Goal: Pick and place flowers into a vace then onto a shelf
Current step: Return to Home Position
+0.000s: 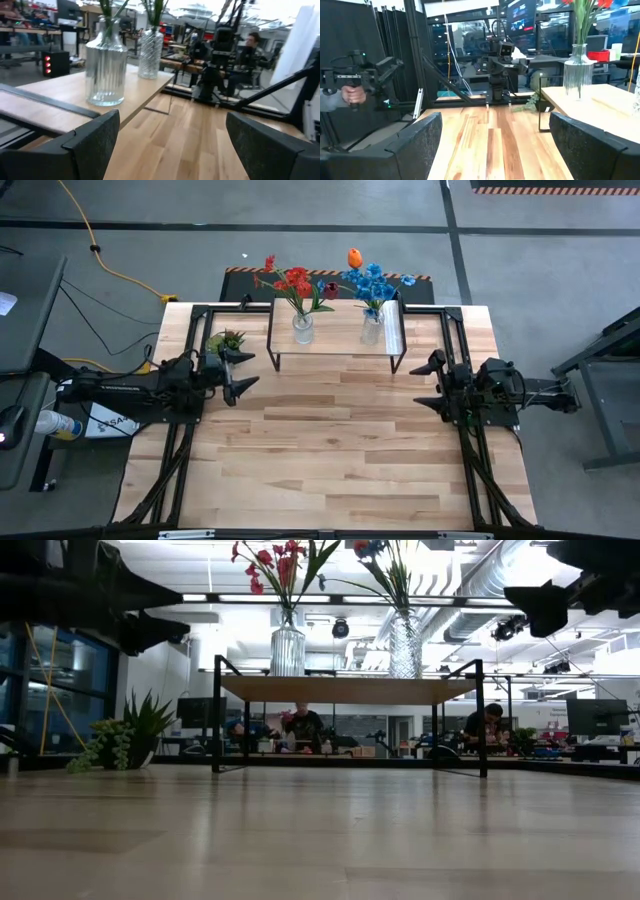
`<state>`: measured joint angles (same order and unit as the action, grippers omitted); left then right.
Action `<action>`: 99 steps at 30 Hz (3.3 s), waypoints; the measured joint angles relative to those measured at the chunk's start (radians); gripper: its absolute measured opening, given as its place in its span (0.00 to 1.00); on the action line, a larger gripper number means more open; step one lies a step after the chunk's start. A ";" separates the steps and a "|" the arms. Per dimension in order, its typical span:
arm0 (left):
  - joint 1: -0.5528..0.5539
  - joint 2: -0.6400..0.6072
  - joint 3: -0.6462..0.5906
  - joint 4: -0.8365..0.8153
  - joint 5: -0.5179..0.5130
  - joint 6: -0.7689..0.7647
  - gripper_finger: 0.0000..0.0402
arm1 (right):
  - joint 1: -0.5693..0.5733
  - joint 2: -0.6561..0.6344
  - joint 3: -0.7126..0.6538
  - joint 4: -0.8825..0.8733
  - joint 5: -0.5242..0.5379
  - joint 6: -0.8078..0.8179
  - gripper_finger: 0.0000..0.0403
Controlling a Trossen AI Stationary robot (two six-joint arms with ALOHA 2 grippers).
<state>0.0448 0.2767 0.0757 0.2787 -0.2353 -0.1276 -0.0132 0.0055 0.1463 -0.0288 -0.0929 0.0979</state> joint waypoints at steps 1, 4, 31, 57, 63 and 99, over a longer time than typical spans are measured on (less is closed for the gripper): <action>0.000 0.001 0.000 -0.006 -0.008 0.000 0.99 | 0.000 0.000 0.000 0.000 0.001 -0.002 0.89; 0.000 0.000 0.000 -0.017 -0.013 0.000 0.99 | 0.000 0.000 0.000 -0.003 0.002 -0.006 0.89; 0.000 0.001 0.000 -0.105 -0.030 -0.068 0.99 | 0.000 0.000 0.000 -0.016 0.039 0.078 0.89; 0.000 0.001 0.000 -0.105 -0.029 -0.068 0.99 | 0.000 0.000 0.000 -0.017 0.037 0.077 0.89; 0.000 0.001 0.000 -0.105 -0.029 -0.068 0.99 | 0.000 0.000 0.000 -0.017 0.037 0.077 0.89; 0.000 0.001 -0.001 -0.105 -0.028 -0.068 0.99 | 0.000 0.000 0.000 -0.016 0.037 0.077 0.89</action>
<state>0.0452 0.2775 0.0750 0.1734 -0.2634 -0.1959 -0.0128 0.0051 0.1463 -0.0448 -0.0555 0.1749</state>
